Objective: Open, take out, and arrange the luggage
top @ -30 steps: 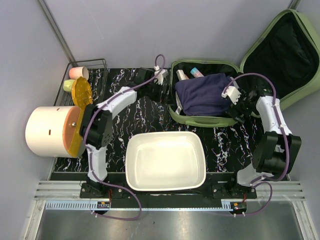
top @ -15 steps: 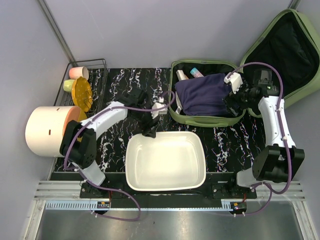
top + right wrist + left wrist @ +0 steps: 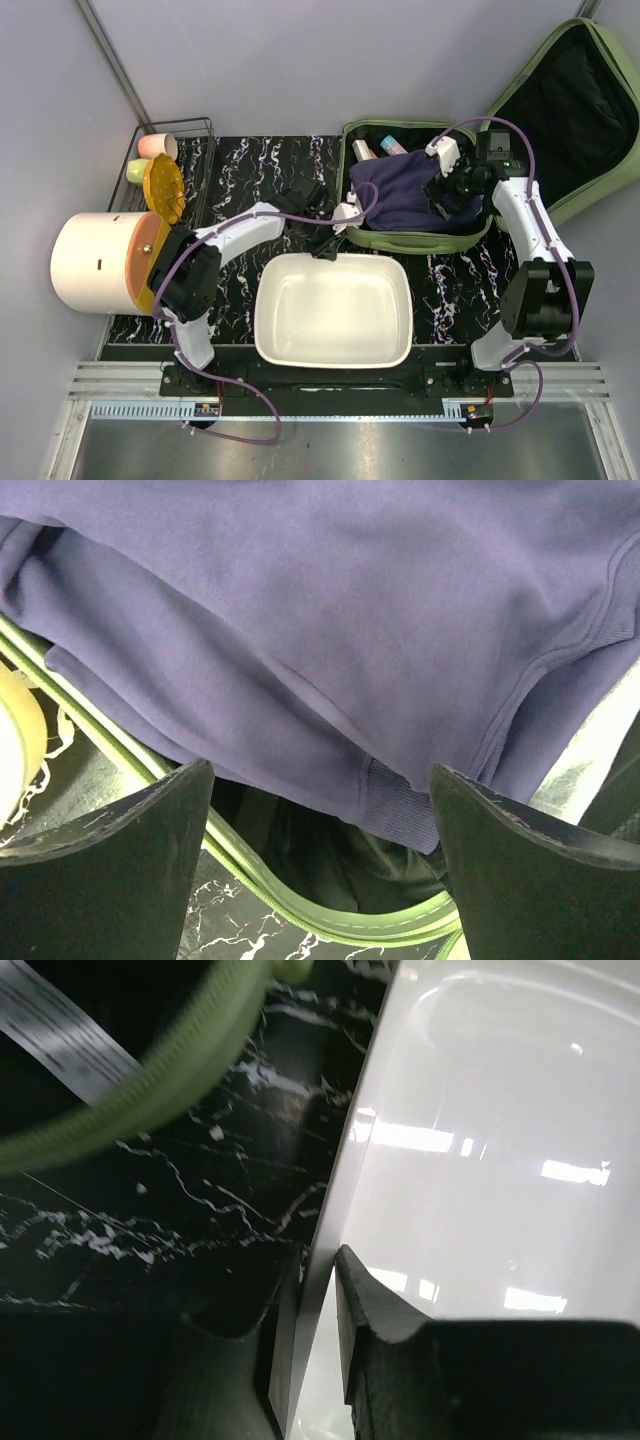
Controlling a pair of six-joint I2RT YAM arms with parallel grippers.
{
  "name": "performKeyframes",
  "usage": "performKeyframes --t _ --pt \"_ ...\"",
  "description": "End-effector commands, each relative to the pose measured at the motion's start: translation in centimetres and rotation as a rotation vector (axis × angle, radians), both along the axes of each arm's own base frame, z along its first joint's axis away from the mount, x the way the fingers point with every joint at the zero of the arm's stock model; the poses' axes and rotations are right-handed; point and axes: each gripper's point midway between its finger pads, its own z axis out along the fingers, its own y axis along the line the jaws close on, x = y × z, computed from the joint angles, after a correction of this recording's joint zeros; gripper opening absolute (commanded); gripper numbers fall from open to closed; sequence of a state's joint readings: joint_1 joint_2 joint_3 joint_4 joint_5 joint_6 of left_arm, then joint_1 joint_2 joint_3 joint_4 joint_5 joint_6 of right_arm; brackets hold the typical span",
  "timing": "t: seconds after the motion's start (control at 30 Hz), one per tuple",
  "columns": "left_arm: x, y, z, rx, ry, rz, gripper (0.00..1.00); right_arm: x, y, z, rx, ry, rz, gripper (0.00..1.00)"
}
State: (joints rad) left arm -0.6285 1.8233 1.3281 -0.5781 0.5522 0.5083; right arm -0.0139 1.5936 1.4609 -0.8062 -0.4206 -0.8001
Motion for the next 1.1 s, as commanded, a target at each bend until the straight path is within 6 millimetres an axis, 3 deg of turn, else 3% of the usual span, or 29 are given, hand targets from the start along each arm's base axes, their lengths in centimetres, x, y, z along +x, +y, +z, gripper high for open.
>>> performKeyframes --t 0.0,0.03,0.1,0.23,0.3,0.33,0.37,0.43,0.5,0.53,0.63,0.67,0.77,0.87,0.93,1.07 --pt "3.8 -4.2 3.9 -0.118 -0.122 0.037 0.23 2.3 0.6 1.1 0.049 -0.055 -0.02 0.97" --pt "4.2 -4.9 5.0 -0.141 -0.139 0.034 0.24 2.5 0.8 1.0 0.058 -0.054 -0.017 0.96" --pt "4.3 -5.7 5.0 -0.149 -0.13 0.031 0.23 2.8 1.2 0.9 0.075 -0.053 -0.01 0.96" --pt "3.5 -5.2 5.7 -0.132 -0.09 0.024 0.71 3.3 1.9 1.3 0.103 -0.064 0.016 0.96" --pt "2.9 -4.0 7.7 -0.18 -0.091 0.031 0.79 3.1 4.3 1.4 0.113 -0.071 0.067 0.95" --pt "2.5 -3.1 7.1 -0.189 -0.072 0.052 0.82 3.3 4.8 1.7 0.115 -0.089 0.077 0.95" --pt "2.9 -1.6 9.1 -0.23 -0.073 0.117 0.9 3.3 5.6 1.9 0.127 -0.091 0.081 0.95" --pt "3.4 0.1 9.8 -0.264 -0.046 0.19 0.99 3.2 7.8 2.2 0.139 -0.107 0.115 0.95" --pt "4.8 2.4 11.5 -0.297 -0.028 0.301 0.99 3.1 9.0 1.8 0.132 -0.108 0.114 0.96" --pt "5.9 3.0 12.4 -0.32 -0.053 0.348 0.99 2.8 11.1 1.8 0.127 -0.118 0.156 0.97" --pt "9.8 5.9 14.9 -0.38 -0.099 0.582 0.99 2.6 13.1 0.7 0.094 -0.11 0.174 1.0" --pt "10.9 7.1 15.6 -0.41 -0.09 0.66 0.99 2.1 14.7 0.5 0.086 -0.111 0.196 1.0" --pt "13.8 9.6 17.3 -0.477 -0.127 0.832 0.99 2.1 16.3 -1.0 0.013 -0.118 0.208 1.0" --pt "15.4 11.1 18.0 -0.507 -0.102 0.918 0.99 2.8 16.0 -3.1 -0.079 -0.103 0.177 1.0" --pt "15.8 11.2 19.2 -0.517 -0.126 0.874 0.99 3.0 15.4 -4.3 -0.122 -0.086 0.156 1.0" --pt "17.4 12.6 20.1 -0.509 -0.17 0.876 0.99 2.3 14.8 -5.8 -0.164 -0.032 0.164 1.0"
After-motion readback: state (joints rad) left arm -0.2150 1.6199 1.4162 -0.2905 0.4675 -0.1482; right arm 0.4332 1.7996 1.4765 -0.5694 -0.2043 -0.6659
